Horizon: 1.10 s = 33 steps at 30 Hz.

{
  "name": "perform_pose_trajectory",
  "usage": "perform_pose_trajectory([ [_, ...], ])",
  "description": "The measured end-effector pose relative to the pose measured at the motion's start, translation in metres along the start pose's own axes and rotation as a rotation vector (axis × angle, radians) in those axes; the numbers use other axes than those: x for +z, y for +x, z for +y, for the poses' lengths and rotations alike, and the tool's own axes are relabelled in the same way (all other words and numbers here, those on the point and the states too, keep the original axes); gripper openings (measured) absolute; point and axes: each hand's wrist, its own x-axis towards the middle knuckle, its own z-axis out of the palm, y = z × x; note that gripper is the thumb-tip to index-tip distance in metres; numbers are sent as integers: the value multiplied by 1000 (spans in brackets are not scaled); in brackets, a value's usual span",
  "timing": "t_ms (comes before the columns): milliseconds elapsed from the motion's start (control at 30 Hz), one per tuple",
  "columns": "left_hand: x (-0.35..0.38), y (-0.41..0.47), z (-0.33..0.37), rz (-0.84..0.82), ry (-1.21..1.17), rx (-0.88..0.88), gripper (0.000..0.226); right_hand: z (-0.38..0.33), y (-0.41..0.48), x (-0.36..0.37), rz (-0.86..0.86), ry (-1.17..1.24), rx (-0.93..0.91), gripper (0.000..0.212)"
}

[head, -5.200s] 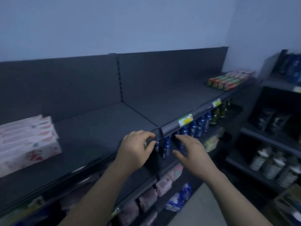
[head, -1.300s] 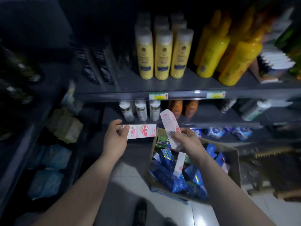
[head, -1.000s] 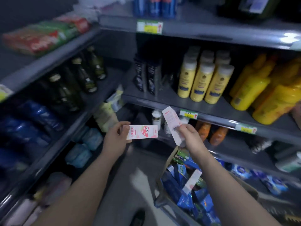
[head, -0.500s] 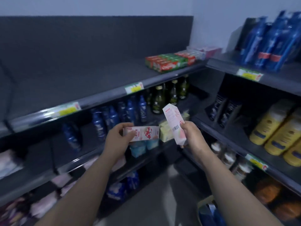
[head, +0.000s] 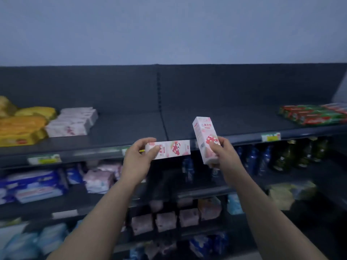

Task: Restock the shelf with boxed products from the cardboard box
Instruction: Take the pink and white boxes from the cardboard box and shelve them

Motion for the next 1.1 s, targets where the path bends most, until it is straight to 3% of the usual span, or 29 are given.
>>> perform_pose_trajectory([
  [300,-175,22,-1,220,23,30,16,-12,2,166,-181,35,-52,23],
  [600,-258,65,-20,359,131,11,20,-14,32,263,-326,-46,-58,21],
  [1100,-317,170,-59,168,456,-134,19,-4,141,337,-496,-152,-111,26],
])
